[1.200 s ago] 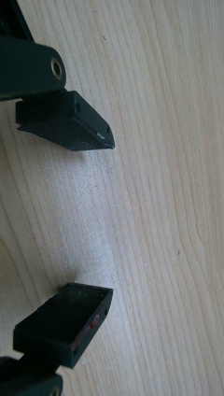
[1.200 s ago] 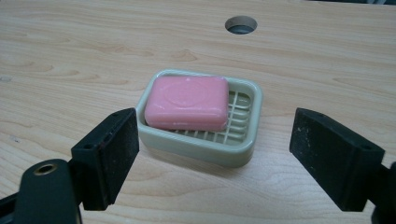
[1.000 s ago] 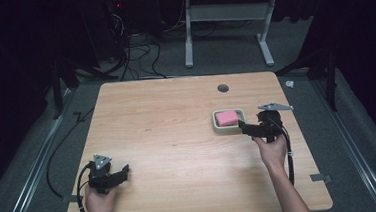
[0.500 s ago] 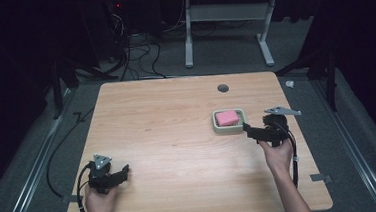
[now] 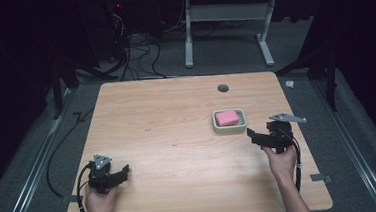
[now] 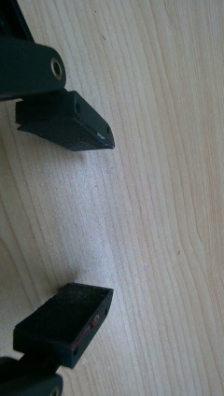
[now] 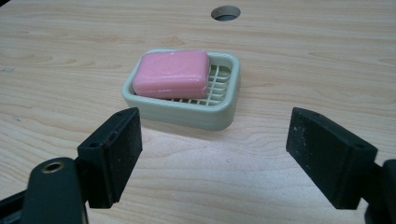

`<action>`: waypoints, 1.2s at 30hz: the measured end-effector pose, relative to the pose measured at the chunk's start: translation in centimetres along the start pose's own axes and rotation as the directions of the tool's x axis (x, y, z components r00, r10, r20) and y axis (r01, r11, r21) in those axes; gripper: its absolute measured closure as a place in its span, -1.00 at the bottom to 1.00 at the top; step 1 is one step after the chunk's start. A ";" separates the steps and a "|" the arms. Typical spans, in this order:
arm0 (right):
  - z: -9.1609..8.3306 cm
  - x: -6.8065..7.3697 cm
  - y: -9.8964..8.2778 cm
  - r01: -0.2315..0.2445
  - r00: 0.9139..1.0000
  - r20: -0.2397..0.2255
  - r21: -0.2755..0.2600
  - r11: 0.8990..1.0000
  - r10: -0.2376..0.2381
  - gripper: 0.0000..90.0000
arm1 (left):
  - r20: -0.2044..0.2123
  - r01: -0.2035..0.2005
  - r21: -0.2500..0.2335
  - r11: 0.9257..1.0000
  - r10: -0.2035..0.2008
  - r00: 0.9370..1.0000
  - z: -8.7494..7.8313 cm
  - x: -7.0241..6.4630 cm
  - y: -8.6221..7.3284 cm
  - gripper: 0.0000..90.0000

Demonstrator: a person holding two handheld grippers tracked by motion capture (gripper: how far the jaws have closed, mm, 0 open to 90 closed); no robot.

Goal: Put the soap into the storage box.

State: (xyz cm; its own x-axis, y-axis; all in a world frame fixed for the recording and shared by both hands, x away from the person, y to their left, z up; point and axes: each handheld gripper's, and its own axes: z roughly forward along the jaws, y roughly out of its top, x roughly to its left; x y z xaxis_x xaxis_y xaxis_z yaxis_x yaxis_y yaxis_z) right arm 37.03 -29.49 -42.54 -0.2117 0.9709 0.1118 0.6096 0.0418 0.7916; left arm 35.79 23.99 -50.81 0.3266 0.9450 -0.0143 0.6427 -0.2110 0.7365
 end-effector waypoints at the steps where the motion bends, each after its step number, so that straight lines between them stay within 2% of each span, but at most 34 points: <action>1: 0.0 0.0 0.0 -0.001 1.000 0.001 0.000 1.000 0.001 -0.58 | 0.000 0.000 0.000 1.000 0.000 1.000 0.0 0.0 0.0 -0.47; 16: -0.8 -0.1 -1.6 -0.019 1.000 -0.017 -0.019 1.000 0.019 -0.55 | 0.000 0.000 -0.001 1.000 0.000 1.000 0.0 0.0 0.0 -0.47; 36: -0.8 -0.9 -3.7 -0.057 0.998 -0.021 0.000 0.998 0.057 -0.54 | 0.001 0.001 -0.002 1.000 -0.001 1.000 0.0 0.0 0.0 -0.47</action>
State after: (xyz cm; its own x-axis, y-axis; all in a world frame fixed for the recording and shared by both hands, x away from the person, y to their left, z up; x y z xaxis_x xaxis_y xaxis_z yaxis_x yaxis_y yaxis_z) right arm 34.36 -30.66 -45.06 -0.1930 0.9665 0.1690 0.6206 -0.0132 0.7840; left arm 35.79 23.98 -50.82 0.3265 0.9451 -0.0153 0.6419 -0.2098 0.7375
